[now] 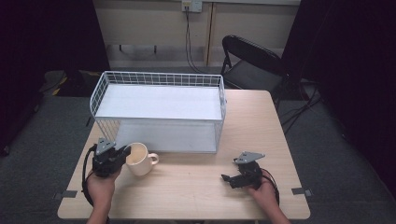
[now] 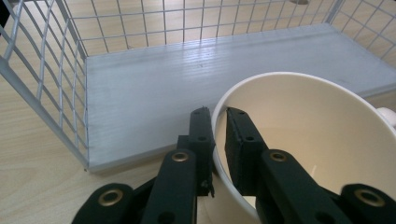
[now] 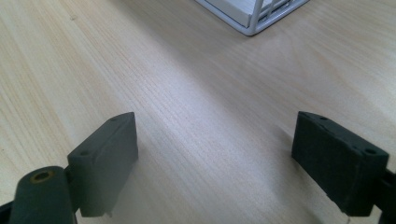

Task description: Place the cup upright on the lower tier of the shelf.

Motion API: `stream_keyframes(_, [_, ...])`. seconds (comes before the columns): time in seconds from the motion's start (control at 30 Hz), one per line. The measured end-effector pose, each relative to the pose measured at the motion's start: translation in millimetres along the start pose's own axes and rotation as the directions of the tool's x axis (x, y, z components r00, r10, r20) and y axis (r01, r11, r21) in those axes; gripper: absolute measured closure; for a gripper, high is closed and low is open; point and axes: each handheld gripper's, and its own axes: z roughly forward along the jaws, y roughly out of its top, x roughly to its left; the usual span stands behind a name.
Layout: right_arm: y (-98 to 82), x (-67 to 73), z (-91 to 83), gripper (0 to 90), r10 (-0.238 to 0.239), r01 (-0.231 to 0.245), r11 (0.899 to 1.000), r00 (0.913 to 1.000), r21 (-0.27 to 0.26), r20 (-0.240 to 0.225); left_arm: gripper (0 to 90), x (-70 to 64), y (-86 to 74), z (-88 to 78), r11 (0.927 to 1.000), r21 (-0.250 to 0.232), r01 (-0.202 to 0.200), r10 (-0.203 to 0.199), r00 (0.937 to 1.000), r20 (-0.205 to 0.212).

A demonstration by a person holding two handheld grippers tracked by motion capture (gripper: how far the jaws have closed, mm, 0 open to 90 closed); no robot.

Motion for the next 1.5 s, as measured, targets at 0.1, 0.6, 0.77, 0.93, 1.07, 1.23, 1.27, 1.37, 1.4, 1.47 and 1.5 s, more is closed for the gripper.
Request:
stream_keyframes(0.1, [0.0,0.0,0.0,13.9,0.0,0.0,1.0,1.0,0.0,-0.001,81.5,-1.8,2.6,1.9,1.0,-0.008,-0.003,0.003,1.0,-0.007])
stream_keyframes(0.6, [0.0,0.0,0.0,13.9,0.0,0.0,1.0,1.0,0.0,0.0,81.5,-11.4,21.7,9.1,0.9993,-0.029,-0.025,0.023,0.9987,-0.044])
stream_keyframes(0.77, [0.0,0.0,0.0,13.9,0.0,0.0,1.0,1.0,0.0,0.0,81.4,-13.9,25.4,14.1,0.9989,-0.041,-0.024,0.021,0.9978,-0.063])
stream_keyframes(0.93, [0.0,0.0,0.0,13.9,0.0,0.0,1.0,1.0,0.0,0.0,81.5,-15.0,27.6,21.7,0.999,-0.039,-0.023,0.02,0.9967,-0.078])
stream_keyframes(1.07, [0.0,0.0,0.0,13.9,0.0,0.0,1.0,1.0,0.0,0.0,81.5,-16.0,30.5,26.4,0.9989,-0.042,-0.018,0.015,0.9958,-0.09])
stream_keyframes(1.23, [0.0,0.0,-0.1,13.9,0.0,0.0,1.0,1.0,0.001,-0.001,81.4,-22.5,32.9,35.5,0.9989,-0.03,-0.037,0.033,0.993,-0.114])
stream_keyframes(1.27, [0.0,0.0,0.0,13.9,0.0,0.0,1.0,1.0,0.0,0.0,81.4,-22.5,32.9,35.5,0.9989,-0.03,-0.037,0.033,0.993,-0.114])
stream_keyframes(1.37, [0.0,0.0,-0.1,13.9,0.0,0.0,1.0,1.0,0.001,0.0,81.3,-24.4,34.4,41.1,0.9991,-0.033,-0.025,0.021,0.9923,-0.122])
stream_keyframes(1.4, [0.0,0.0,-0.1,13.8,0.0,0.0,1.0,1.0,0.001,-0.001,81.3,-24.7,34.9,42.1,0.9991,-0.032,-0.029,0.025,0.992,-0.124])
stream_keyframes(1.47, [-0.2,0.1,-0.1,13.9,0.001,-0.001,1.0,1.0,0.0,0.001,81.3,-24.9,35.5,43.0,0.9991,-0.028,-0.031,0.027,0.9915,-0.127])
stream_keyframes(1.5, [-0.2,0.2,-0.2,13.9,0.002,-0.002,1.0,1.0,0.001,0.001,81.3,-25.4,36.1,44.7,0.9991,-0.028,-0.033,0.029,0.9912,-0.129])
